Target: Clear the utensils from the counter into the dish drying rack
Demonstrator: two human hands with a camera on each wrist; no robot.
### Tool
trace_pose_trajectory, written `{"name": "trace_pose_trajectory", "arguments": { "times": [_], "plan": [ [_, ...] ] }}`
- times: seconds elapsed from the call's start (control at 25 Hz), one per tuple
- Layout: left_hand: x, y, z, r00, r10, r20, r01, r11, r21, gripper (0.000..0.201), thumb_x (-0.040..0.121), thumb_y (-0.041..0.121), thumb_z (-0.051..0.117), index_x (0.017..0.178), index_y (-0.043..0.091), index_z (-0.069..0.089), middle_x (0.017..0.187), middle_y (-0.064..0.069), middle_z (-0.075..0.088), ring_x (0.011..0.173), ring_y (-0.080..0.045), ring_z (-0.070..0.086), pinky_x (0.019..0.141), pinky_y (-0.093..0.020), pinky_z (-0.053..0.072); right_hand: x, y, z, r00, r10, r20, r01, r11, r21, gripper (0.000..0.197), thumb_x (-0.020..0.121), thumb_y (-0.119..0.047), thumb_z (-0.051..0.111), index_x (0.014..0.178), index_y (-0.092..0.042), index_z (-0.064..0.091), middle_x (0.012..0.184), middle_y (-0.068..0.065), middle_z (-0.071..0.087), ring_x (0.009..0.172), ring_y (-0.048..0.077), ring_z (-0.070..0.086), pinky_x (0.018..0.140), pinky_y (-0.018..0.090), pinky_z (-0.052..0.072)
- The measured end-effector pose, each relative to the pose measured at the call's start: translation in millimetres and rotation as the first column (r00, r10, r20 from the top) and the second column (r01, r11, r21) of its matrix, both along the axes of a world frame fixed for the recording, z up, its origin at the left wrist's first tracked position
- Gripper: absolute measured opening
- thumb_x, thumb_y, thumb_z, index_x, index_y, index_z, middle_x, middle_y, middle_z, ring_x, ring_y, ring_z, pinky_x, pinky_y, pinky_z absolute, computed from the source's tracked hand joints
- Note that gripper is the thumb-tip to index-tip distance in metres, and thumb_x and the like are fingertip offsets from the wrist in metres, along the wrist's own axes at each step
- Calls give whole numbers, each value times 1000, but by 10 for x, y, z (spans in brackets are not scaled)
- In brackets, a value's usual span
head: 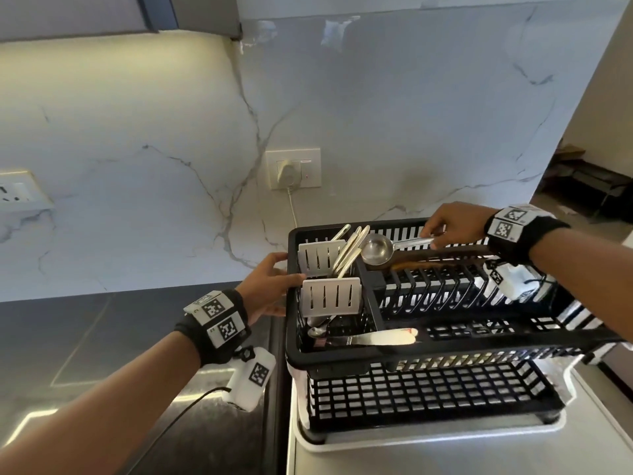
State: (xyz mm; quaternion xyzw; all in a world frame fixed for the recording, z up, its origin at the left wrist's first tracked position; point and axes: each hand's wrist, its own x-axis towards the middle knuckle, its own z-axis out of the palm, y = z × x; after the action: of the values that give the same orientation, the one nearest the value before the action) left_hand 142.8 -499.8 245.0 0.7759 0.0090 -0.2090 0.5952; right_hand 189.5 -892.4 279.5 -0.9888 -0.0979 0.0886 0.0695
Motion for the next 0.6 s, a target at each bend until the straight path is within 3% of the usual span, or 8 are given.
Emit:
{"name": "trace_pose_trajectory", "arguments": {
  "times": [0.2, 0.4, 0.6],
  "plan": [
    [-1, 33, -29, 1000, -15, -13, 15, 999, -35, 59, 89, 18, 65, 140, 27, 36, 117, -8, 61, 101, -24, 64, 69, -41, 56, 220, 100, -130, 990, 19, -136, -49, 975, -217, 31, 88, -21, 69, 117, -29, 71, 109, -9, 73, 101, 13, 65, 102, 36, 45],
    [14, 70, -40, 999, -32, -14, 31, 997, -77, 59, 88, 20, 66, 138, 29, 38, 118, -6, 62, 102, -22, 64, 71, -41, 55, 237, 199, -113, 990, -49, -134, 24, 982, -185, 35, 89, -18, 66, 123, -27, 68, 113, -4, 73, 105, 14, 65, 104, 35, 44],
    [-30, 211, -94, 998, -57, 24, 59, 993, -103, 53, 87, 29, 67, 135, 25, 45, 119, -6, 64, 103, -21, 66, 77, -43, 58, -57, 456, 283, 998, -55, -8, 55, 997, -56, 32, 95, -33, 62, 127, -29, 64, 114, -7, 70, 110, 16, 63, 97, 32, 40]
  ]
}}
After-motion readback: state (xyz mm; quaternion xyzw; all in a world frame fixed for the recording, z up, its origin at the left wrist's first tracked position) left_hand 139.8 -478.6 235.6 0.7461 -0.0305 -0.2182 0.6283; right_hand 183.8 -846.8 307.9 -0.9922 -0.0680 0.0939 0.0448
